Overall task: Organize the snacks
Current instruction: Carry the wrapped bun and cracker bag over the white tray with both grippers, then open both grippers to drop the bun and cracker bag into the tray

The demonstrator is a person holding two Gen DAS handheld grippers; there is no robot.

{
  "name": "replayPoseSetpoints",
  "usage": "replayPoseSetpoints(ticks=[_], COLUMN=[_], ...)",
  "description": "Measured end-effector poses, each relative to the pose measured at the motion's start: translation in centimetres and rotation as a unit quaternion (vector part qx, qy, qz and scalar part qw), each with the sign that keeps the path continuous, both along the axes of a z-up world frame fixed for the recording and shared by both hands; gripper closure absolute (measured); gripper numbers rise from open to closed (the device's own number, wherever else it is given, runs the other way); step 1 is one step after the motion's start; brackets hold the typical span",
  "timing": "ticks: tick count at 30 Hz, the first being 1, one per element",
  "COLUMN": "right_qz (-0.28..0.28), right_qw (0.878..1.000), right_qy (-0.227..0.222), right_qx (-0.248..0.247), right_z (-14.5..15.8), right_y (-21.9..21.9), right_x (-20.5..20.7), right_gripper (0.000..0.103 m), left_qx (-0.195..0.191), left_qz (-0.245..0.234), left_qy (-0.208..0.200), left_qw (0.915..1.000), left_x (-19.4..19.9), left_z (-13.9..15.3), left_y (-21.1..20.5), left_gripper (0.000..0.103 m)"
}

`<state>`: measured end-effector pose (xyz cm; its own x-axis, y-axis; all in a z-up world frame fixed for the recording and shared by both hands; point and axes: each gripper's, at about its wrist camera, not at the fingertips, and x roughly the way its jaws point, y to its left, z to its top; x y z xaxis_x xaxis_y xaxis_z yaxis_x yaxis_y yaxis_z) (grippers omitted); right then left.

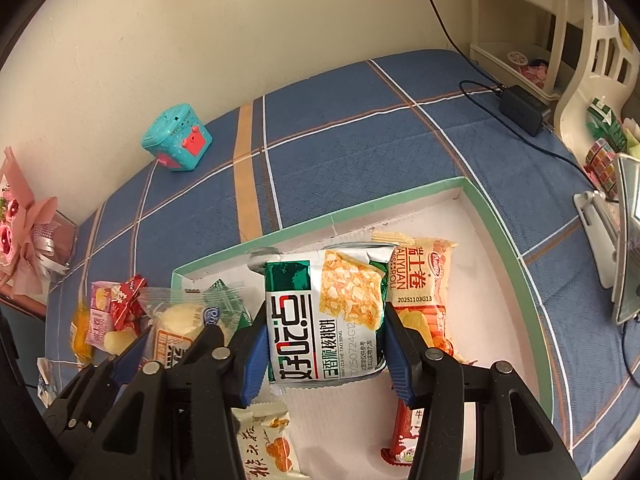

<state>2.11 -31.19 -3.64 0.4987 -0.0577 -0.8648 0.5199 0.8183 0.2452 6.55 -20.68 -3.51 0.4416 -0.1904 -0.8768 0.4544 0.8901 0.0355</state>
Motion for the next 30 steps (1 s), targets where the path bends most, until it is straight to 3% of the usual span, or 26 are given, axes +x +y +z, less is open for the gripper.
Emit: replayPoseSetpoints(ticks=[25, 30], right_qz=[-0.033, -0.035], right_qw=[0.998, 0.998], right_qy=[0.023, 0.029], right_qx=[0.041, 0.037], right_z=[-2.8, -2.5], right_y=[-2.3, -2.4], right_x=[0.5, 0.3], right_gripper=[0.049, 0.049], left_qx=[0.040, 0.034], left_qz=[-0.032, -0.030], left_qy=[-0.032, -0.028], left_qw=[0.9982, 0.9985], left_x=[-0.4, -0.3], left_z=[-1.2, -1.1], left_y=[-2.3, -2.2], left_gripper=[0.049, 0.043])
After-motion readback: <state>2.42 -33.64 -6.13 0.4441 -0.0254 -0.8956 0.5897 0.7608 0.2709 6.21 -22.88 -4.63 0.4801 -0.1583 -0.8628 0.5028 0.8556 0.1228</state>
